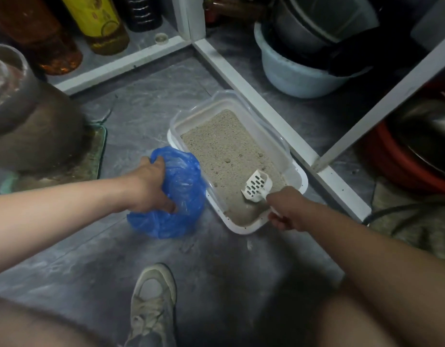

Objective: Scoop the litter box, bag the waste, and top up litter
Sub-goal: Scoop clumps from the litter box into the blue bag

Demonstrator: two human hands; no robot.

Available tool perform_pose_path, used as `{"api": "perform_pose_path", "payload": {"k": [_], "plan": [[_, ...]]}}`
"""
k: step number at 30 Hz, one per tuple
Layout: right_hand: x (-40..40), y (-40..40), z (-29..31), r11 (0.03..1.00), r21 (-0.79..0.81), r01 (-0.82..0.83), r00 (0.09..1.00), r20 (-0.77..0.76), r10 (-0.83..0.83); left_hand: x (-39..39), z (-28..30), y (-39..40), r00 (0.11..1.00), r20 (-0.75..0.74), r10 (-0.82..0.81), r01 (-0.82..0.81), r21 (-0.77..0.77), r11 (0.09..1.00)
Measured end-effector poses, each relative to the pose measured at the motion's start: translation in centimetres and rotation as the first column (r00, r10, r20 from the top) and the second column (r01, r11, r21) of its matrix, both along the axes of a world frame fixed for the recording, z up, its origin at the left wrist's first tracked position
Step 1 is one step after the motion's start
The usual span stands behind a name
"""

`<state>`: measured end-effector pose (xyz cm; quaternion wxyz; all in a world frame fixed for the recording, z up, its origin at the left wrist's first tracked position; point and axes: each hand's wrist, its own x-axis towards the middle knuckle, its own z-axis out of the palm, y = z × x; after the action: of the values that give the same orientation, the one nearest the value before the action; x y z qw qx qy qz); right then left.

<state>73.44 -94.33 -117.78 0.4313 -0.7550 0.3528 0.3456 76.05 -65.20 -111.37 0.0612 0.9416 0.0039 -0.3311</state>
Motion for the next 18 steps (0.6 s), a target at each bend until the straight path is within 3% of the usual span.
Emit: {"api": "perform_pose_path", "payload": {"k": [2,3,5,7,11,18], "plan": [[1.0,-1.4,0.0,0.971,-0.158,-0.179,0.979,0.065,0.191,0.1,0.0,-0.2,1.0,-0.004,0.005,-0.005,0.0,1.0],[1.5,-2.0,0.0,0.909,-0.296,-0.292,0.935,0.113,0.337,0.0,0.0,-0.3,1.0,-0.009,0.002,-0.002,0.005,1.0],[2.2,-2.8,0.5,0.685,-0.586,-0.433,0.772,0.151,0.617,-0.2,-0.2,-0.3,1.0,-0.026,-0.008,0.008,0.012,1.0],[2.7,-3.3,0.8,0.532,-0.729,-0.432,0.659,0.148,0.738,-0.6,-0.4,-0.1,0.998,-0.051,-0.023,0.024,0.018,1.0],[2.8,-3.4,0.6,0.39,-0.795,-0.465,0.611,0.031,0.791,-1.0,-0.8,0.0,0.997,-0.071,-0.031,0.033,0.023,0.999],[2.2,-3.3,-0.1,0.389,-0.698,-0.601,0.508,0.043,0.86,-0.8,-0.8,-0.6,0.997,-0.063,-0.042,0.042,0.002,0.999]]}}
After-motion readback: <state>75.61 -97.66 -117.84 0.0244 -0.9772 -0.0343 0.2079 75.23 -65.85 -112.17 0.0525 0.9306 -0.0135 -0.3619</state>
